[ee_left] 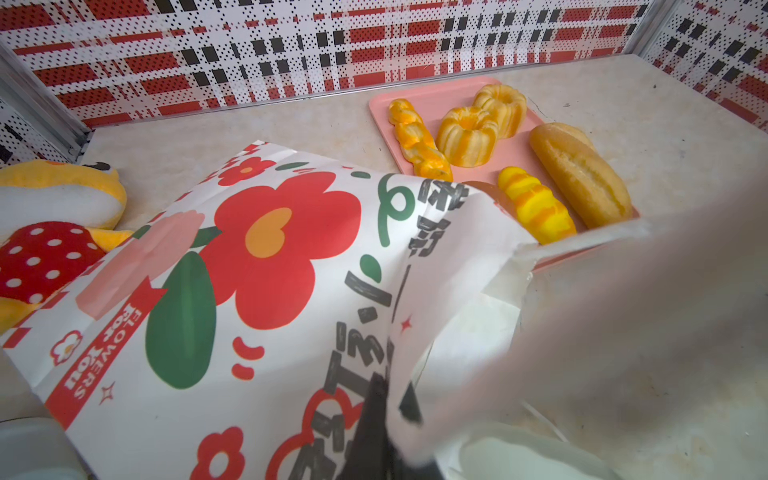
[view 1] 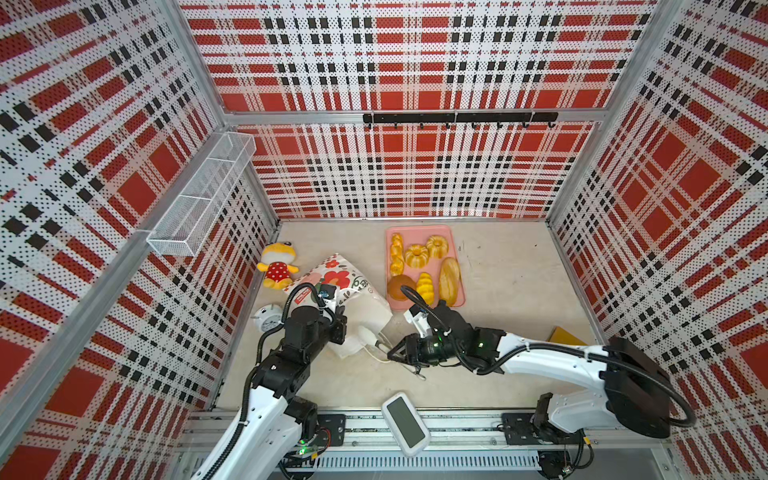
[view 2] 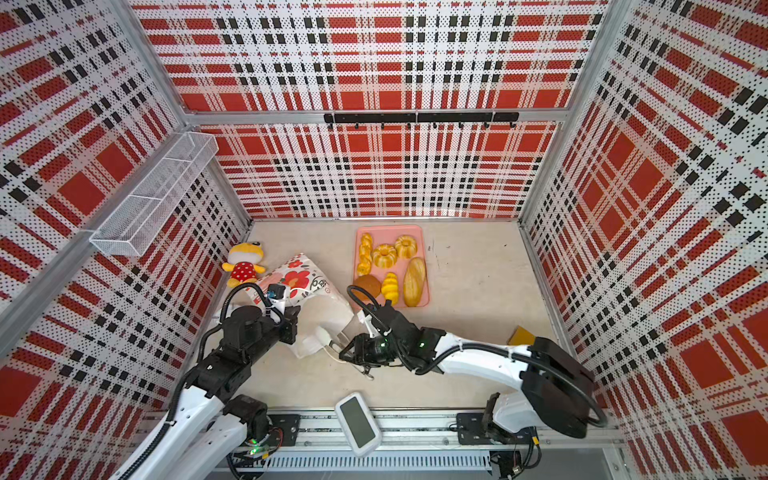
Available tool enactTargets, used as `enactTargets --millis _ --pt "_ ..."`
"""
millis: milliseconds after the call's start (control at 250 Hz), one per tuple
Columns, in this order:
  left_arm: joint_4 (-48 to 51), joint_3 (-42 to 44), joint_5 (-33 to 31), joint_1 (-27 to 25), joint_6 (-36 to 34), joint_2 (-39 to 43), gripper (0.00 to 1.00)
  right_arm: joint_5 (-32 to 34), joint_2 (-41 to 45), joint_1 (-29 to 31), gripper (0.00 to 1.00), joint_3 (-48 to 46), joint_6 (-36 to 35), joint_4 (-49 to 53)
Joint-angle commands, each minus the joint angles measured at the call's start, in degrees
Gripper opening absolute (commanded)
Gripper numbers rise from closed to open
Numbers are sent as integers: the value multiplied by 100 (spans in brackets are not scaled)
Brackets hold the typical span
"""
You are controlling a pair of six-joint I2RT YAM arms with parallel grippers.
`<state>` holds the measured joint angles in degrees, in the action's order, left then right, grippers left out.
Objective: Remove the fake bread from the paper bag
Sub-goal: 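Push the open tongs into the bag opening held by the left gripper, then pinch the pale round bun inside the bag with the tongs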
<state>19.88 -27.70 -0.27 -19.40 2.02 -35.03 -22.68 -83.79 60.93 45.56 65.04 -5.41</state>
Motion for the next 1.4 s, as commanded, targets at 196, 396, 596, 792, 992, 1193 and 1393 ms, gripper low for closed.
enactTargets --millis 196,396,596,792,992,1193,1393 --pt "-101 -409 -68 -147 106 -368 0 202 -1508 33 45 796 1020 -2720" --pt "-179 -508 -170 -325 77 -574 0 449 -2567 -54 48 858 1909 -4232" --pt "-229 -562 -208 -432 63 -707 0 473 -3231 -115 50 1336 2186 -4446" --pt "-230 -548 -219 -469 31 -714 0 606 -3531 -286 54 1564 2267 -4399" --pt "-263 -483 -252 -555 9 -732 0 493 -4038 -429 53 2040 2397 -4572" --pt "-417 -396 -254 -606 25 -795 0 299 -4691 -528 54 2549 2652 -4784" --pt "-659 -281 -392 -679 105 -901 0 105 -5077 -633 33 2930 2712 -5182"
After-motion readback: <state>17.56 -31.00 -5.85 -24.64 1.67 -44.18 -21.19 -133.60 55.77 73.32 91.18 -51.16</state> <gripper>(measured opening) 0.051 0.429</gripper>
